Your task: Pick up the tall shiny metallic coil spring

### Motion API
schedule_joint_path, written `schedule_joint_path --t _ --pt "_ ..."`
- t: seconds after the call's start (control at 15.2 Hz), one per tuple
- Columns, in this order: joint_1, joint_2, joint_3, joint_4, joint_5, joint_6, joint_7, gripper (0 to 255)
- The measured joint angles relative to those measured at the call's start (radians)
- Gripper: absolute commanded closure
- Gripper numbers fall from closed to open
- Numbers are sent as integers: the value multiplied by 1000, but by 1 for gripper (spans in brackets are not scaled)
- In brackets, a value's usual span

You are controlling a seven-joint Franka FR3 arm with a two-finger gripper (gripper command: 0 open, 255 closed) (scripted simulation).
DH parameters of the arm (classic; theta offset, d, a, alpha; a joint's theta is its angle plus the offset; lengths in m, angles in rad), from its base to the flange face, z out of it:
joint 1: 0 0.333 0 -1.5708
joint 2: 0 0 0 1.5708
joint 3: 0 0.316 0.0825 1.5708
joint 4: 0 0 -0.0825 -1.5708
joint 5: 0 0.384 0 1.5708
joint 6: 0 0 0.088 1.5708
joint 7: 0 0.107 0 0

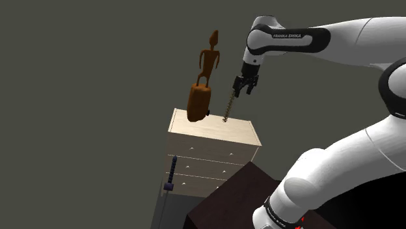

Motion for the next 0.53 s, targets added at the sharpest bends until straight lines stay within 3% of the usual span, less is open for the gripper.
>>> schedule_joint_path --t 0.53 --pt "-30 310 -129 286 92 -1 -205 0"
